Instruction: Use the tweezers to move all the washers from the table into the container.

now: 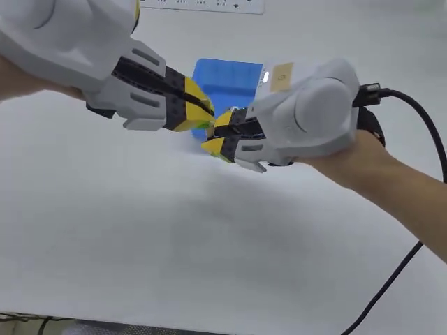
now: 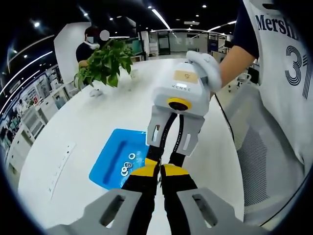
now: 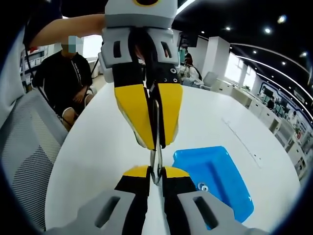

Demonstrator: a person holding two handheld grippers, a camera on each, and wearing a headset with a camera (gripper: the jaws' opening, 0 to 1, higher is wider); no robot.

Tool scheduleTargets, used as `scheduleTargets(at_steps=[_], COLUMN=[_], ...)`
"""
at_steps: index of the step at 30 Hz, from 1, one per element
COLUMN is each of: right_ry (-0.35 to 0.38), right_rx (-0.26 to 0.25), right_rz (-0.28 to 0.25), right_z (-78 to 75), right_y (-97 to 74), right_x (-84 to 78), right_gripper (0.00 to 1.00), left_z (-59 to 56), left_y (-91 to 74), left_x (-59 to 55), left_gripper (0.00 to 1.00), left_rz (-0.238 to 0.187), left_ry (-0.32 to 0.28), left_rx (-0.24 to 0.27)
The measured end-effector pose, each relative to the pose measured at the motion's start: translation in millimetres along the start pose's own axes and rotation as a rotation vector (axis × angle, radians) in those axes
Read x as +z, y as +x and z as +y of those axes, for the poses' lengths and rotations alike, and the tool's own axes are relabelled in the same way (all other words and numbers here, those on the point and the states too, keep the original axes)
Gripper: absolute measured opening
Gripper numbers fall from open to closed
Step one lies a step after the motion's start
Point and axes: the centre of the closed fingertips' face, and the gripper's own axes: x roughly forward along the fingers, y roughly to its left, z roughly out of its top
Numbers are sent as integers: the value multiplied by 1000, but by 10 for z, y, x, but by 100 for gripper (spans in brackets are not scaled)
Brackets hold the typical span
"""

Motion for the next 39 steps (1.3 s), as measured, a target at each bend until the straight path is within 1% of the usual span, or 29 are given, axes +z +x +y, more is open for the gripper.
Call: scheduleTargets(at_steps=[2,6,9,11,12,14,17,18,22,23,24,25,27,30,31,32,36,39], right_ry=[0,-8,-36,-41,-40,-38,-44,-41,-44,-43,-39,-34,-30,-15,-11,-5,19,44], right_rx=[-8,-29,-54,-66,-73,-84,-109,-117,-144,-149,-152,-157,-162,-154,-151,-145,-129,-118], right_rz=[-7,-21,-20,-21,-24,-29,-33,-38,-36,-36,-38,-36,-29,-14,-8,0,25,32], right_z=[-15,-63,-120,-155,-192,-244,-365,-444,-632,-671,-702,-753,-809,-848,-851,-874,-879,-902], right_y=[-24,-93,-158,-194,-198,-223,-260,-247,-268,-270,-273,-267,-254,-204,-188,-137,-72,-2], right_x=[37,136,195,215,199,207,230,221,218,212,207,182,134,23,-10,-76,-216,-320], right_gripper=[10,10,10,10,10,10,10,10,10,10,10,10,10,10,10,10,10,10], left_z=[3,21,49,72,92,125,224,273,418,479,508,554,603,653,661,674,718,750], left_y=[-30,-96,-130,-138,-138,-132,-123,-116,-77,-58,-42,-10,50,162,187,226,327,413], left_x=[37,146,218,272,306,347,404,427,465,477,484,481,465,401,375,334,208,126], left_gripper=[7,7,7,7,7,7,7,7,7,7,7,7,7,7,7,7,7,7], left_rz=[1,-6,-14,-25,-33,-31,-36,-38,-44,-52,-57,-60,-59,-47,-41,-34,-27,-27], left_ry=[12,36,57,67,73,87,108,115,134,135,133,134,135,138,137,137,110,91], left_rx=[5,16,29,34,36,38,41,43,47,51,53,55,52,40,37,32,19,9])
